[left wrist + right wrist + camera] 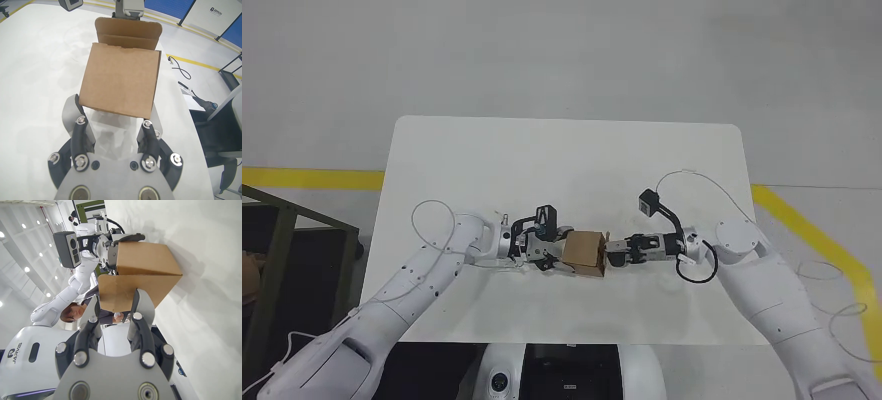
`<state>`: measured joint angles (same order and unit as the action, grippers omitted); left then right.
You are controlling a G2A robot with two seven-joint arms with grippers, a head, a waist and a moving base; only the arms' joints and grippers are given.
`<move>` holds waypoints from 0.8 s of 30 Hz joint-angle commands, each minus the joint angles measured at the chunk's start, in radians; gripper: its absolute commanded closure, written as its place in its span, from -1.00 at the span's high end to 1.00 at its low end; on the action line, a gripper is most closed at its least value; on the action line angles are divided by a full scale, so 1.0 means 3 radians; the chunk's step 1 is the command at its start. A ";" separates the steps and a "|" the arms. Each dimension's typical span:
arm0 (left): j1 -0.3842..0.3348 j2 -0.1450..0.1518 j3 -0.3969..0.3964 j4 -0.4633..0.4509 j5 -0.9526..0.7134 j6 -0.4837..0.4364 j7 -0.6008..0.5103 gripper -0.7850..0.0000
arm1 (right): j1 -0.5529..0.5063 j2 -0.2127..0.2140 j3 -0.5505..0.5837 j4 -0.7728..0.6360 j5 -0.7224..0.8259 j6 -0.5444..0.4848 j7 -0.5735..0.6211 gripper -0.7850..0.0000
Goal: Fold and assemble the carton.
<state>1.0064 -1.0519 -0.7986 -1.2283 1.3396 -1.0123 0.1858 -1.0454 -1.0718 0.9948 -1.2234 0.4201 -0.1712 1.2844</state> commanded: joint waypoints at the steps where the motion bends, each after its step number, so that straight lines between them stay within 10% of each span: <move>1: -0.0003 0.0001 0.0005 -0.0005 -0.0006 0.0000 -0.0008 0.29 | -0.0016 0.0005 0.0015 0.0004 0.0006 -0.0003 0.0000 -0.21; 24: 0.0002 0.0017 -0.0017 -0.0058 0.0011 0.0000 -0.0101 0.25 | -0.0395 0.0080 0.0333 0.0012 0.0556 -0.0240 0.0150 -0.25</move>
<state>1.0067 -1.0469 -0.8036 -1.2451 1.3428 -1.0123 0.1563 -1.1625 -1.0478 1.0943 -1.2217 0.5821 -0.2419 1.3258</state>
